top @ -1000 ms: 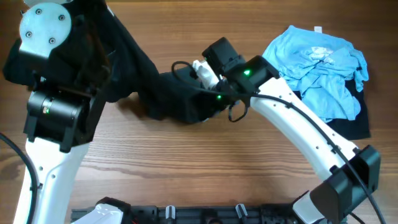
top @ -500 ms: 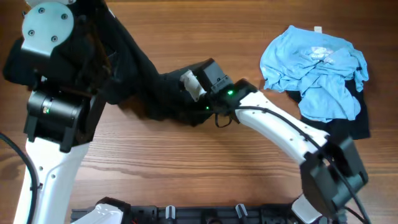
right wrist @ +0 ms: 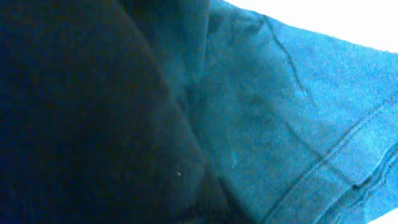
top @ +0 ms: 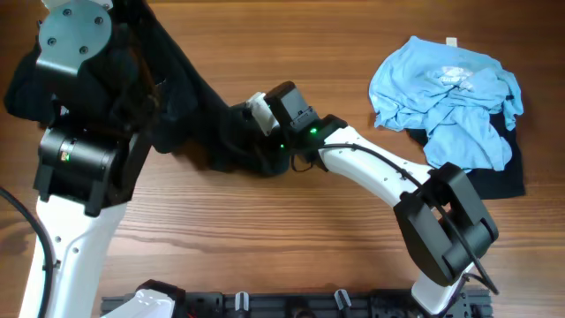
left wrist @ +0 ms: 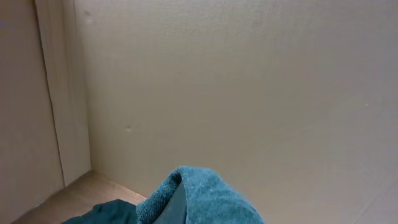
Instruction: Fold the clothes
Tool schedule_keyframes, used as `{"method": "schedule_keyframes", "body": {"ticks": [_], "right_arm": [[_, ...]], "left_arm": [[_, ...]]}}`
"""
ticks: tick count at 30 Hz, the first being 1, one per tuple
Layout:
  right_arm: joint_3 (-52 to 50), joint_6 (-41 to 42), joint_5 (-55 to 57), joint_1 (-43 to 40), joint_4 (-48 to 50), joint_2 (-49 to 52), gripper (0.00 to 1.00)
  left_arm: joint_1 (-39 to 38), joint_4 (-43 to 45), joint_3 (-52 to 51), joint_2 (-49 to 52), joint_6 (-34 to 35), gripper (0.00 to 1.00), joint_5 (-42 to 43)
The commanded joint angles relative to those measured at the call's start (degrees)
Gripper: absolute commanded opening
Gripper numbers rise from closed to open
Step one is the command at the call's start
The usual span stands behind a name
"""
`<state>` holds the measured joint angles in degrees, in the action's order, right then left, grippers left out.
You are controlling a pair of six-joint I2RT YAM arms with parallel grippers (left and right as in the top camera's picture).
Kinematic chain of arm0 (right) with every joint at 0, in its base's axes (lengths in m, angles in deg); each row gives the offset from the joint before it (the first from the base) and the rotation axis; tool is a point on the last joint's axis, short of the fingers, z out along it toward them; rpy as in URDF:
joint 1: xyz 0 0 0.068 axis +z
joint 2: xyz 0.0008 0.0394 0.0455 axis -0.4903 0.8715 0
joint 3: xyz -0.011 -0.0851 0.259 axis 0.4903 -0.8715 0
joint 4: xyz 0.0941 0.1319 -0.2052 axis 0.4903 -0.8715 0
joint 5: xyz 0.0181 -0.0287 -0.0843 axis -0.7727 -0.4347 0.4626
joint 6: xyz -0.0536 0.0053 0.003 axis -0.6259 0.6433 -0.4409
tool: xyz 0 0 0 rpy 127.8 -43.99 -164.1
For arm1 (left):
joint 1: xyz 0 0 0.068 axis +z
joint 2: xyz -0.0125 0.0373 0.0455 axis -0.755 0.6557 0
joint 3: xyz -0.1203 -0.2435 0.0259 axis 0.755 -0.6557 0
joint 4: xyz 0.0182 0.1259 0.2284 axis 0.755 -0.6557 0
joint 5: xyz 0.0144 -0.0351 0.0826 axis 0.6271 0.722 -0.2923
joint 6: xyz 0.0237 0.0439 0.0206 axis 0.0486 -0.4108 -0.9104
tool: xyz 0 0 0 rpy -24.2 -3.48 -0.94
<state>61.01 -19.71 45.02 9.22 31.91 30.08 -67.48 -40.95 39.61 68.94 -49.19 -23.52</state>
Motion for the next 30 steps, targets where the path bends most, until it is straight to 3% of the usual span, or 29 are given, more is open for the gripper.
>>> {"method": "schedule_keyframes", "body": {"ticks": [1,6,14,18,30], "right_arm": [[0.1,4.8,0.1,0.0,1.1,0.4,0.04],[6.1,5.6,0.7,-3.6,-7.8,-3.1,0.04],[30.6,-4.5,4.0,-12.0,-31.5,-9.7,0.04],[40.6,-7.5,7.5,-14.1,-38.6,-9.7,0.04],[53.4,-2.8,8.5,-19.7,-58.9,-11.0,0.04]], "left_arm": [[0.3,-0.1,0.6,-0.7,0.6,0.04,-1.0],[0.3,-2.1,0.6,-1.0,0.6,0.04,-1.3],[0.3,-8.3,0.6,-1.3,1.3,0.04,-1.4],[0.3,-13.5,0.6,-2.0,3.0,0.04,-1.4],[3.9,-35.7,0.6,-5.9,18.5,0.04,-1.8]]}}
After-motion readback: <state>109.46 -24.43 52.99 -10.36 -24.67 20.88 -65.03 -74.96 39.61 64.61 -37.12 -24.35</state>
